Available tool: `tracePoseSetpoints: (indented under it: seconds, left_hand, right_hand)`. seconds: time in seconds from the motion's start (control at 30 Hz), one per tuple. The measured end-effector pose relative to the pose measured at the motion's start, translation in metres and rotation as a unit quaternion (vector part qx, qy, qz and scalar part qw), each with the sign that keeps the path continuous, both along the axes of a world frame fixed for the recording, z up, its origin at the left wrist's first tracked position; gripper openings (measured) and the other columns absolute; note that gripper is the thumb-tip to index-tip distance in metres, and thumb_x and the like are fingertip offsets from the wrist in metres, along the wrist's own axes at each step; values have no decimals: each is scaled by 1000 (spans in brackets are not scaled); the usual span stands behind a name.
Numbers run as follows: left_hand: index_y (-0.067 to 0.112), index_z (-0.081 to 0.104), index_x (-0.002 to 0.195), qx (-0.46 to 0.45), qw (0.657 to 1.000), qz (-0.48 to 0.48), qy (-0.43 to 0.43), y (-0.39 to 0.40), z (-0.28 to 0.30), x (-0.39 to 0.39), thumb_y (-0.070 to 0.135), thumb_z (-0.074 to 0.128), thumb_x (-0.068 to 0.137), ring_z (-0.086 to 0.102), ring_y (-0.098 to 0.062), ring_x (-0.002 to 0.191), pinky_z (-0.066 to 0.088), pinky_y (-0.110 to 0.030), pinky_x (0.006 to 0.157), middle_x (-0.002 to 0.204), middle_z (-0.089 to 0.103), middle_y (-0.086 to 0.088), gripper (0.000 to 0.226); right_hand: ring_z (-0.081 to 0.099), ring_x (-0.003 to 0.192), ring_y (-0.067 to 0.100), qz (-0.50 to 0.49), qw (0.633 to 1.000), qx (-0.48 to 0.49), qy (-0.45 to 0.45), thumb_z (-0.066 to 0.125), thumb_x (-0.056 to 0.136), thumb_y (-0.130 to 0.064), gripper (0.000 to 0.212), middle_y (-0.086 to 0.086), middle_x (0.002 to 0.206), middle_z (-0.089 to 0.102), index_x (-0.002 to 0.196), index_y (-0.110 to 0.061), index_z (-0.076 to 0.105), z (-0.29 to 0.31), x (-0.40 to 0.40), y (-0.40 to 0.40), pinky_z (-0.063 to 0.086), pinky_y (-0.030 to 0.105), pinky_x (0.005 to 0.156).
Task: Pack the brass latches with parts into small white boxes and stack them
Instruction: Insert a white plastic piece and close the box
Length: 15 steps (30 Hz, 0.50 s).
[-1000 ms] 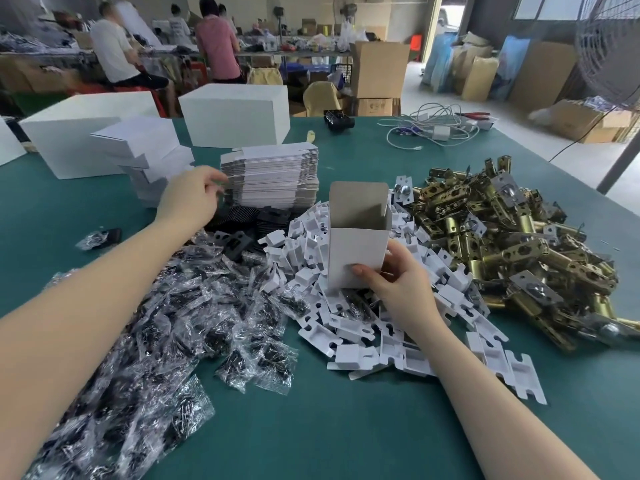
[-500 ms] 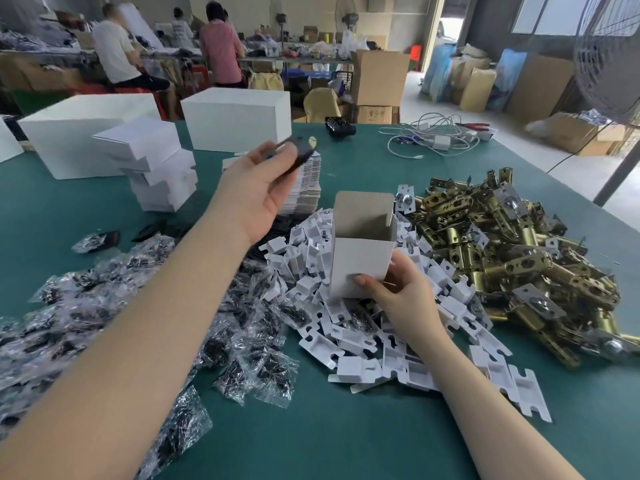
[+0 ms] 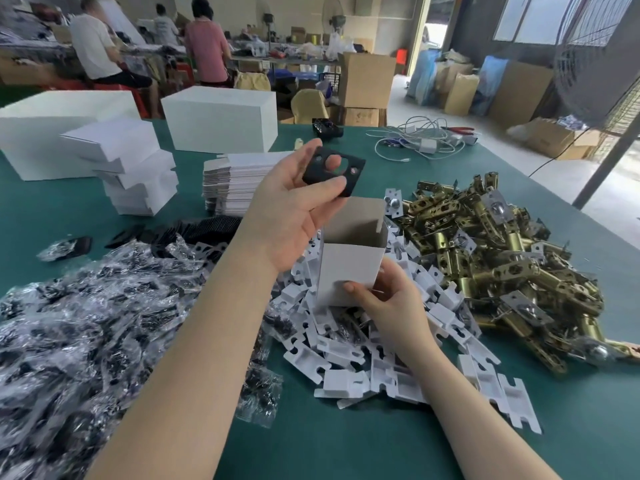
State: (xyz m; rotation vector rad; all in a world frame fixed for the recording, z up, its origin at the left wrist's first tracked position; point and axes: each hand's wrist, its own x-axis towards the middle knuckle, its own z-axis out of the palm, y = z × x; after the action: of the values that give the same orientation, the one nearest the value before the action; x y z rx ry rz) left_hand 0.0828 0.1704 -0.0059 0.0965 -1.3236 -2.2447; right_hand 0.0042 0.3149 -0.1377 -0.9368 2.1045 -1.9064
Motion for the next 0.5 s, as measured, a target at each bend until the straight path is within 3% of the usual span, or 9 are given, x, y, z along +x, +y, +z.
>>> tracePoseSetpoints:
  seconds: [0.07, 0.13, 0.23, 0.3, 0.4, 0.5]
  left_hand:
    - [15, 58, 121, -69, 997, 19, -4, -1, -1, 2, -9, 62, 89, 72, -14, 99, 58, -24, 75, 93, 75, 7, 40]
    - [22, 62, 113, -195, 980, 37, -14, 0, -1, 5, -4, 66, 88, 72, -12, 102, 59, -26, 78, 99, 76, 7, 36]
    - [31, 70, 111, -412, 909, 56, -32, 3, 2, 9, 4, 72, 88, 72, -7, 99, 57, -24, 89, 107, 74, 11, 36]
    - [31, 71, 116, -517, 852, 72, -49, 6, 2, 10, 8, 74, 87, 70, 1, 93, 55, -16, 85, 100, 70, 20, 37]
    - [32, 71, 111, -614, 776, 104, -101, 10, 6, 12, 15, 76, 86, 66, 8, 82, 56, -22, 83, 86, 66, 24, 31]
    - [32, 75, 110, -665, 728, 100, -134, 10, 9, 14, 16, 72, 89, 67, -2, 95, 55, -36, 88, 100, 74, 14, 26]
  right_hand:
    - [67, 98, 2, 4, 1000, 0, 7, 78, 82, -19, 45, -19, 103, 72, 111, -49, 59, 0, 1, 0, 56, 29, 84]
    - [68, 97, 2, 7, 1000, 2, 13, 77, 83, -20, 46, -19, 103, 72, 108, -54, 59, 1, 1, 1, 56, 23, 81]
    - [68, 97, 3, 8, 1000, 11, 23, 77, 82, -25, 45, -19, 102, 73, 107, -58, 58, 3, 2, 2, 57, 29, 83]
    - [68, 97, 5, 7, 1000, 15, 23, 77, 83, -26, 44, -17, 103, 73, 107, -57, 58, 2, 2, 2, 57, 36, 85]
    - [69, 96, 7, 5, 1000, 13, 20, 76, 84, -26, 41, -14, 102, 73, 112, -50, 59, 0, 1, 1, 58, 41, 84]
    - [69, 94, 6, 3, 1000, 10, 17, 76, 84, -28, 41, -14, 101, 74, 116, -47, 60, 0, 1, 1, 58, 35, 82]
